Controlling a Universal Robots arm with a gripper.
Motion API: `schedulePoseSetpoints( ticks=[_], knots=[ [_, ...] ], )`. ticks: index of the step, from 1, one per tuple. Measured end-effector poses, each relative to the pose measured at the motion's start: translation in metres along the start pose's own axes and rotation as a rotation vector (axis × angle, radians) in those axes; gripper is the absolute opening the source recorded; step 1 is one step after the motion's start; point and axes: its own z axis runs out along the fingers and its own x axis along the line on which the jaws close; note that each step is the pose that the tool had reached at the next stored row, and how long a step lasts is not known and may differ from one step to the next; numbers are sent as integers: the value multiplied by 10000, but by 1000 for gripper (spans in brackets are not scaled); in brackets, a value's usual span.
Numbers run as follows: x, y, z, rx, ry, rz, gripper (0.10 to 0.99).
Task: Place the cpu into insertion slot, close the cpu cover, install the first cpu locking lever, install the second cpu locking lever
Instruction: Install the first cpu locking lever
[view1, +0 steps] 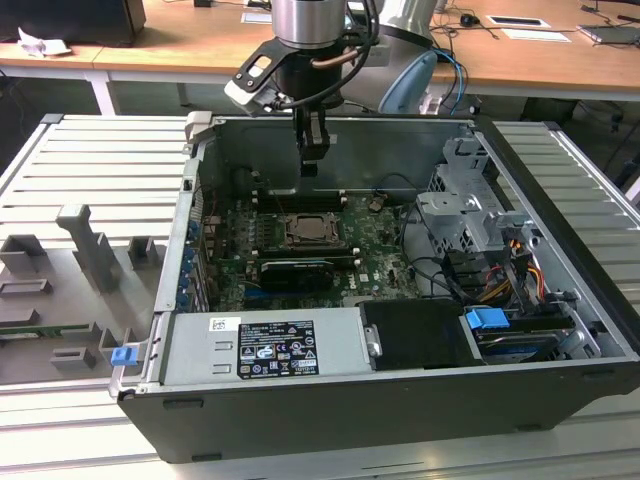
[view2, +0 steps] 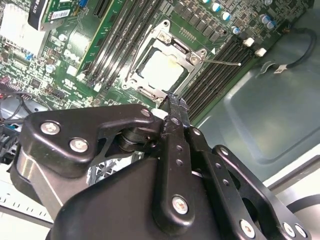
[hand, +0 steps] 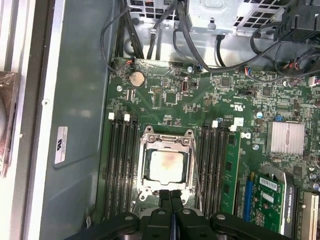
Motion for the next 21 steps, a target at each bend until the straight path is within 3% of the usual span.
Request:
schedulePoseSetpoints(
  ticks=[6, 10, 21],
  knots=[
    [-15, -2, 0, 1, 5, -108, 106],
    [-16, -1, 0, 2, 47, -888, 106],
    [-16, -1, 0, 6, 121, -2304, 106]
  ],
)
